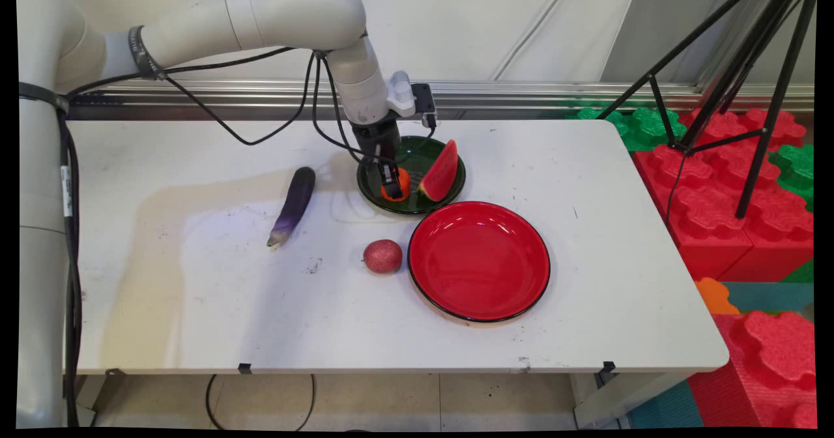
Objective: Place the picked object on the table
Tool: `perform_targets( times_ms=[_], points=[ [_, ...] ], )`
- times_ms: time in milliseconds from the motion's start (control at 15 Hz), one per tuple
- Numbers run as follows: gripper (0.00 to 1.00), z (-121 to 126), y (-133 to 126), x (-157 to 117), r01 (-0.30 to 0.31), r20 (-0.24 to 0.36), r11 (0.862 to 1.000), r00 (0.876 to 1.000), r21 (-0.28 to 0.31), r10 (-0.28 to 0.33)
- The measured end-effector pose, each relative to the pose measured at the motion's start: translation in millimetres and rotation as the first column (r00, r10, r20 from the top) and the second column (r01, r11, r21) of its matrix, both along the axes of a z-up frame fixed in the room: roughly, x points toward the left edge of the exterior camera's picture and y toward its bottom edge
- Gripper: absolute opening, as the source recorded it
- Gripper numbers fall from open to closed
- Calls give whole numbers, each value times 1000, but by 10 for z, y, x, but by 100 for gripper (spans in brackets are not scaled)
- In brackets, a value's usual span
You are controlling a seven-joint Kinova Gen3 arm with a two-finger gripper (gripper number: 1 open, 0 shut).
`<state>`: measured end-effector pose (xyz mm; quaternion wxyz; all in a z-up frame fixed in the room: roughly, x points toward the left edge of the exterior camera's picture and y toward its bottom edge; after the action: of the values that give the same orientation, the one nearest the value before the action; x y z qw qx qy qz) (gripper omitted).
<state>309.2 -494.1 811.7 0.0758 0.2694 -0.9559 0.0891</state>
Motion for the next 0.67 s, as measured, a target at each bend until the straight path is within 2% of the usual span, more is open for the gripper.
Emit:
perform_targets(
  times_ms=[200,667],
  points=[
    [0,143,34,7,-27,5,999,1000,-32,27],
    [0,830,239,41,-98,-5,985,995,-140,98]
  ],
)
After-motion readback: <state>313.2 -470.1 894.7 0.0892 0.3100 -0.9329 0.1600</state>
